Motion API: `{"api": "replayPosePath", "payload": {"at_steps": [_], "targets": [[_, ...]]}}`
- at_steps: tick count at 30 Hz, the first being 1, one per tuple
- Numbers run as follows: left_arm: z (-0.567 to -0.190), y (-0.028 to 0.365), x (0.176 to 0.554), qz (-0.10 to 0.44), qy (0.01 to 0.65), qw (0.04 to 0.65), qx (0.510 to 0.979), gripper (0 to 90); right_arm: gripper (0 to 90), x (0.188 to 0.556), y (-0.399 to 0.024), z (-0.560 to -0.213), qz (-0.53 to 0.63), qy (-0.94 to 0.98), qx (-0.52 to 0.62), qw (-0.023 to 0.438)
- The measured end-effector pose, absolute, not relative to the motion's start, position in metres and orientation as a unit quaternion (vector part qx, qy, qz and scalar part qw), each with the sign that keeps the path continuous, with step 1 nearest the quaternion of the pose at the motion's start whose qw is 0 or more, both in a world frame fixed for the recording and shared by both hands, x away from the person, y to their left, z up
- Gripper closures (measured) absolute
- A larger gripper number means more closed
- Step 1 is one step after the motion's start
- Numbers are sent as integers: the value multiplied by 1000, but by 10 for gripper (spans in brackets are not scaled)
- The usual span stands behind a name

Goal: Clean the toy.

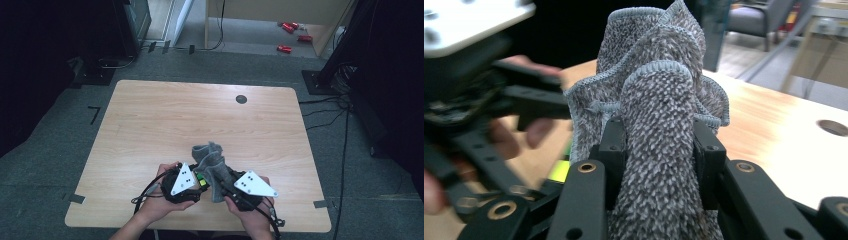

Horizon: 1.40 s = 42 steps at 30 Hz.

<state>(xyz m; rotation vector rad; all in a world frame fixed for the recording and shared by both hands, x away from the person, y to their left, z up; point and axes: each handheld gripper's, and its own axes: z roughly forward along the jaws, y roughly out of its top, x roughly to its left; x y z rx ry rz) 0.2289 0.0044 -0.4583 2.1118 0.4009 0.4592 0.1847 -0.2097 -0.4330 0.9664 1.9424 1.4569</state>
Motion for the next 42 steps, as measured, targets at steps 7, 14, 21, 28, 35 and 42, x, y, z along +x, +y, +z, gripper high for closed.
{"api": "replayPosePath", "payload": {"at_steps": [7, 14, 21, 28, 35, 42], "targets": [[-457, 5, 227, 201, 162, 446, 857, 344, 663, 190, -208, -440, 524, 728, 363, 254], [-453, 11, 232, 196, 173, 463, 847, 343, 663, 198, -228, -441, 512, 712, 404, 260], [-457, 5, 229, 192, 163, 457, 853, 343, 663, 184, -208, -434, 535, 722, 352, 262], [-457, 4, 226, 199, 156, 454, 854, 344, 663, 189, -210, -437, 520, 725, 369, 261], [-455, 9, 231, 194, 167, 459, 851, 344, 664, 195, -231, -436, 509, 701, 416, 276], [-458, 1, 225, 200, 155, 445, 859, 344, 662, 177, -191, -432, 508, 749, 333, 265]]}}
